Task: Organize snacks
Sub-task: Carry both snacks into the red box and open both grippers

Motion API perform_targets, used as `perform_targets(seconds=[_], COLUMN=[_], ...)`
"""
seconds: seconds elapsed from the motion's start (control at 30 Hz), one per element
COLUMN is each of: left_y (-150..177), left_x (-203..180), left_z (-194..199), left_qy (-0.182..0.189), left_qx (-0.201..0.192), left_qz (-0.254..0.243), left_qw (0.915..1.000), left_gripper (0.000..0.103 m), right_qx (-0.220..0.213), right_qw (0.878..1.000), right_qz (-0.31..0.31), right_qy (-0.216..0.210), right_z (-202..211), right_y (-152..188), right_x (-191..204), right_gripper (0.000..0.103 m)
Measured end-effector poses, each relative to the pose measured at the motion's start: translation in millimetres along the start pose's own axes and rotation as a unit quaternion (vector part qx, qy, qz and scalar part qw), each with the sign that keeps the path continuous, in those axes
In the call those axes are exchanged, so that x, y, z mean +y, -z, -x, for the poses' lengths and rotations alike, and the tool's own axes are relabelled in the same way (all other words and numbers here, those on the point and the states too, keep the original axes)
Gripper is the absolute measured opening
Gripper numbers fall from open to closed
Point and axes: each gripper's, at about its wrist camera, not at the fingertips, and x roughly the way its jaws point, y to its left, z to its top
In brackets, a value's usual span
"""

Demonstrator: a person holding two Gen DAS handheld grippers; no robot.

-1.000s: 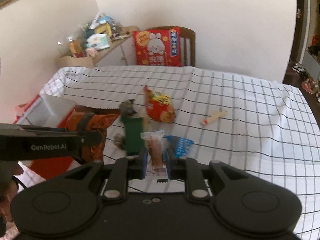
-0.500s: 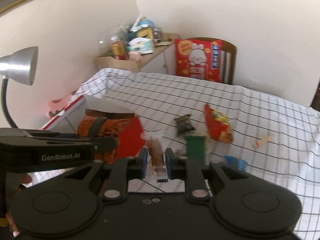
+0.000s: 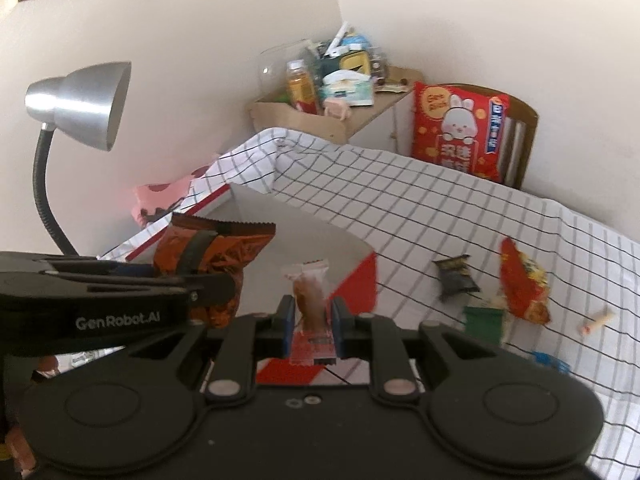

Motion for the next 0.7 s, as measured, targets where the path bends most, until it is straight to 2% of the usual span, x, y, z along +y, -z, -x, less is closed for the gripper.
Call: perform_targets(seconds=[0.4, 0.7], left_y=[-8.1, -4.6], left_x=[55.9, 80.4], left_z=[-31.5, -70.9], left_qy=[-0.043, -0.066], left_qx=[0.015, 0.054], left_qz=[0.022, 0.036], left_qw=[0.9987, 0.9958], left_gripper=[0.045, 0.045], right_qx=[0.035, 0.066], right_qw=[0.999, 0.997], right_qz=[0.020, 0.040], right_qy=[-0.017, -0.005], right_z=[-62.1, -101.4], right_y=[-13.3, -10.3], right_x=[35.5, 45.1], right_gripper=[0.017, 0.017])
